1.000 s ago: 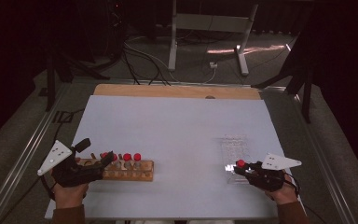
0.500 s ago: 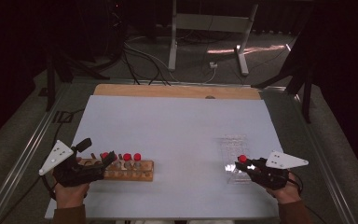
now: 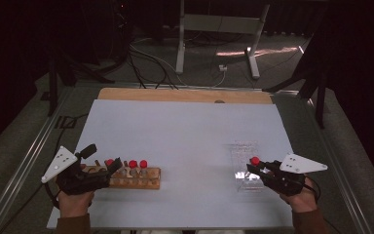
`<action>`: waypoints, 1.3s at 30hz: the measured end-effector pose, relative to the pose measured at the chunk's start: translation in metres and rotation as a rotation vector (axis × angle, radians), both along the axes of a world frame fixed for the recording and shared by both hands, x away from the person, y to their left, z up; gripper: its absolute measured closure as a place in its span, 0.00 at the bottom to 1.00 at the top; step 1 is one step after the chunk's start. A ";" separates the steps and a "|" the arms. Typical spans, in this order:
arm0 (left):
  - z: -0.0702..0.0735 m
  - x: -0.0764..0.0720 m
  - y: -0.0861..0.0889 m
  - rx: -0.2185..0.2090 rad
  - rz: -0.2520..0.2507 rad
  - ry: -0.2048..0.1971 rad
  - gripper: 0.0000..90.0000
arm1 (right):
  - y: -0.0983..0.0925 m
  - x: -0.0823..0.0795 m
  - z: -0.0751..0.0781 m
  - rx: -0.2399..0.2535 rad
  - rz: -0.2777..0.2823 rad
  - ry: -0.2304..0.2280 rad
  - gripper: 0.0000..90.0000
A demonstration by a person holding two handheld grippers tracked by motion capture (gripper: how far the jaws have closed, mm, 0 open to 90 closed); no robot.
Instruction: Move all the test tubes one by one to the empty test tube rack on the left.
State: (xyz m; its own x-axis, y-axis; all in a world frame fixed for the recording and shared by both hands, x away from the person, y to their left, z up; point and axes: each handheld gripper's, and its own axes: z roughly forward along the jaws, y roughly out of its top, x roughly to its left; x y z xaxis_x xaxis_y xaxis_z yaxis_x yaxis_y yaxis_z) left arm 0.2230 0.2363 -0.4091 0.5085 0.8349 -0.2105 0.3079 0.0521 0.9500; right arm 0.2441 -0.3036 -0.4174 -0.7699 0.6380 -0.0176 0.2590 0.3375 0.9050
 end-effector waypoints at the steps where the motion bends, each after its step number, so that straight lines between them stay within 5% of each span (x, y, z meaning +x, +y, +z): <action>1: 0.000 0.000 0.000 0.001 0.001 0.001 0.01 | 0.001 0.000 0.002 -0.001 -0.003 -0.004 0.82; 14: 0.009 0.002 -0.020 0.023 -0.045 0.011 0.01 | 0.007 -0.002 0.019 0.054 -0.048 -0.007 0.82; 22: 0.023 0.008 -0.060 0.067 -0.152 0.006 0.01 | 0.026 -0.004 0.021 0.072 -0.004 -0.004 0.82; 39: 0.029 0.024 -0.131 0.061 -0.311 0.020 0.05 | 0.068 -0.001 0.006 0.067 0.052 0.045 0.82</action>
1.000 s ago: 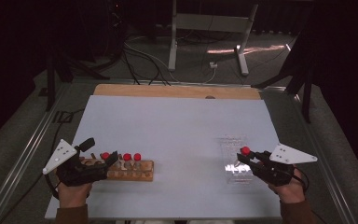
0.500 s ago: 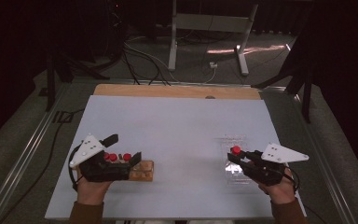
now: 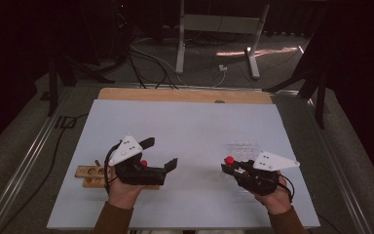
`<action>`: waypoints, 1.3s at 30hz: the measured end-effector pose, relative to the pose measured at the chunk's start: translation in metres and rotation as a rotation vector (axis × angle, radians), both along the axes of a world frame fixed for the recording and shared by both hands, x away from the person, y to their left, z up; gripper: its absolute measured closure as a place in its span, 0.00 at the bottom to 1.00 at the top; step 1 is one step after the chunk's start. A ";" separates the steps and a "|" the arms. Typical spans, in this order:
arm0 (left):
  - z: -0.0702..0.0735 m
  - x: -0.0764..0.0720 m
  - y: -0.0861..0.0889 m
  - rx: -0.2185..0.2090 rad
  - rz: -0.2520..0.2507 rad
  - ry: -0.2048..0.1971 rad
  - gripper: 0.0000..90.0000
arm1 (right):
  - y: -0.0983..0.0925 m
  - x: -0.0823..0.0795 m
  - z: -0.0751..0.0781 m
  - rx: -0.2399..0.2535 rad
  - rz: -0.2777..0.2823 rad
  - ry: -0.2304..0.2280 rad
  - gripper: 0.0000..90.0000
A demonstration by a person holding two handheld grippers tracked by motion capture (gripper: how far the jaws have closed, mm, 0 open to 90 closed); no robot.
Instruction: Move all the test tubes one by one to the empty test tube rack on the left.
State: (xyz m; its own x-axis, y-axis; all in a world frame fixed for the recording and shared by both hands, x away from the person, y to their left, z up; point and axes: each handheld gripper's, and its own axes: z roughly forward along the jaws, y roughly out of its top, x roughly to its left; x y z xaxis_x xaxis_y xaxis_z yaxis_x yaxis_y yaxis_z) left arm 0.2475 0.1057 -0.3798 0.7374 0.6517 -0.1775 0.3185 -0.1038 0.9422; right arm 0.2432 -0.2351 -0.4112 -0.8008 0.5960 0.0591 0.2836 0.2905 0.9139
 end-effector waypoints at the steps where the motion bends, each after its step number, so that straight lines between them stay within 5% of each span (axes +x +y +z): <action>1: 0.000 0.001 -0.003 -0.001 -0.007 0.002 0.06 | 0.002 0.000 -0.001 0.002 0.004 0.003 0.82; 11: -0.005 0.003 -0.055 0.004 -0.129 0.037 0.10 | 0.015 0.000 -0.006 -0.007 0.023 0.009 0.82; 19: -0.013 0.005 -0.086 0.033 -0.208 0.040 0.48 | 0.023 -0.001 -0.010 -0.012 0.050 0.024 0.82; 30: -0.021 0.005 -0.102 0.069 -0.254 0.050 0.77 | 0.026 -0.002 -0.010 -0.013 0.068 0.029 0.82; 34: -0.021 0.004 -0.102 0.079 -0.246 0.042 0.79 | 0.025 -0.001 -0.012 -0.010 0.078 0.035 0.81; 39: -0.020 0.005 -0.097 0.068 -0.216 0.044 0.79 | 0.024 -0.001 -0.012 -0.006 0.098 0.043 0.57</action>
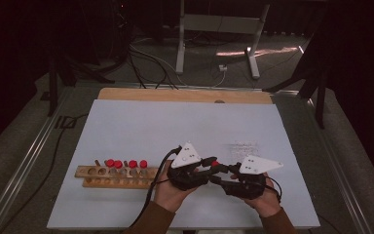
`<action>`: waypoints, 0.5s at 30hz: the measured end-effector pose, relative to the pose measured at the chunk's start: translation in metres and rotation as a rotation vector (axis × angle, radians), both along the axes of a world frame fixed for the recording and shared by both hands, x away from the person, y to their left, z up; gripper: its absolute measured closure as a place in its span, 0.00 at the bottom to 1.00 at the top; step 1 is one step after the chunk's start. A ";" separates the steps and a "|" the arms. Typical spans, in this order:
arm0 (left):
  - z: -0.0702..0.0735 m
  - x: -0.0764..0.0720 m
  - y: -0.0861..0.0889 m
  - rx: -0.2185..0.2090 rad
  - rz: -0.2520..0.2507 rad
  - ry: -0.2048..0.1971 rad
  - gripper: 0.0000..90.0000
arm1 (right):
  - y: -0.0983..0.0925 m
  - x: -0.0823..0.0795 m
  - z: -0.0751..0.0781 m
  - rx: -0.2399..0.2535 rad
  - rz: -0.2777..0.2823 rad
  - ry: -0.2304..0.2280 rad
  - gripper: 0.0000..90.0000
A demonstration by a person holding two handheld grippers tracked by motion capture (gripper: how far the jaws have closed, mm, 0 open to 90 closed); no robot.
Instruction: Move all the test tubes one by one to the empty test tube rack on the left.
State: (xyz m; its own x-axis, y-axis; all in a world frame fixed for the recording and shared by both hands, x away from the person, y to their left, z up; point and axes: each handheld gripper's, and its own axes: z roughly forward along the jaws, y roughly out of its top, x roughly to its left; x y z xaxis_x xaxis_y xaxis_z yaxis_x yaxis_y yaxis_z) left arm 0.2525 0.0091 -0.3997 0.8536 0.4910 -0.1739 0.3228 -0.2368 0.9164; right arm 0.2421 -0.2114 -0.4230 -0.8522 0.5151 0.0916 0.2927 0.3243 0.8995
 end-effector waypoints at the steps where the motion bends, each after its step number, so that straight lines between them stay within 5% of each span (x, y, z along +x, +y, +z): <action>1: 0.000 0.000 0.002 0.000 0.003 -0.001 0.79 | -0.001 0.000 0.000 0.001 -0.004 -0.001 0.52; 9: 0.006 -0.001 0.020 -0.014 0.043 -0.004 0.79 | -0.008 0.002 0.001 -0.003 -0.058 -0.009 0.16; 15: 0.012 -0.009 0.045 -0.011 0.076 -0.010 0.79 | -0.019 0.005 0.002 0.006 -0.123 -0.015 0.03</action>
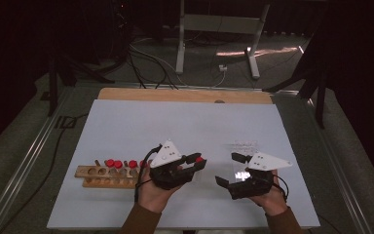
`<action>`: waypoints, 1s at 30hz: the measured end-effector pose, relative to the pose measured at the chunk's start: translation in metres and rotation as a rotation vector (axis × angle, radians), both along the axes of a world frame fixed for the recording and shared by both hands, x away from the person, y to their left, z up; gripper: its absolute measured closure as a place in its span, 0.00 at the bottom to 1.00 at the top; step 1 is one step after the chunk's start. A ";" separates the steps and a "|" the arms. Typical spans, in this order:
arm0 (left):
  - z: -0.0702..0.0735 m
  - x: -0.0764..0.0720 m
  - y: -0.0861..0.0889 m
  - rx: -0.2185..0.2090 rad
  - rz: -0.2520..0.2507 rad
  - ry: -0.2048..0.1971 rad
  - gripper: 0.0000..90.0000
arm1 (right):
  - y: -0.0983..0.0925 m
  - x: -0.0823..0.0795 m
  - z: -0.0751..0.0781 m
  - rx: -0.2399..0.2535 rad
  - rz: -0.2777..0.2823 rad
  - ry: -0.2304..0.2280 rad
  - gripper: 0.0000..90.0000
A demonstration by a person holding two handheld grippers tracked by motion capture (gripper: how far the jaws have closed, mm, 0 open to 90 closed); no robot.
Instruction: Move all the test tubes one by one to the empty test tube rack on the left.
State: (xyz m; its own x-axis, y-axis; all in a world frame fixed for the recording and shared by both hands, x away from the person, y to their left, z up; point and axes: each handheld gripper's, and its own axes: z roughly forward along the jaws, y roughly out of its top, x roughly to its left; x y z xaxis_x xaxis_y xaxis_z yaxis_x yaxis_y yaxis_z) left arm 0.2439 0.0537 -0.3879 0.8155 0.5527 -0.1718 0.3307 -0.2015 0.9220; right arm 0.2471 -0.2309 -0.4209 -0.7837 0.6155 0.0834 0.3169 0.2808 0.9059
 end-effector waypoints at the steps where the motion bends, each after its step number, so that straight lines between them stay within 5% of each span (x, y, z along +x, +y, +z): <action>1: 0.001 -0.001 0.005 0.000 0.007 0.000 0.79 | -0.003 0.001 0.000 0.002 -0.012 -0.002 0.03; 16: 0.016 -0.019 0.097 -0.024 0.155 -0.018 0.79 | -0.028 0.005 0.004 0.045 -0.091 -0.031 0.00; 30: 0.019 -0.027 0.166 -0.004 0.246 0.033 0.79 | -0.041 0.005 0.006 0.065 -0.129 -0.039 0.00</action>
State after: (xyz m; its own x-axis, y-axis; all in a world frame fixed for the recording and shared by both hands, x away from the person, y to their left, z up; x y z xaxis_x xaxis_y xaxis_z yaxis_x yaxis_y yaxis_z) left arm 0.2173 0.2199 -0.3689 0.6505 0.7332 -0.1982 0.3992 -0.1080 0.9105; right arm 0.2525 -0.2722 -0.4150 -0.7020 0.7055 0.0974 0.3110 0.1806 0.9331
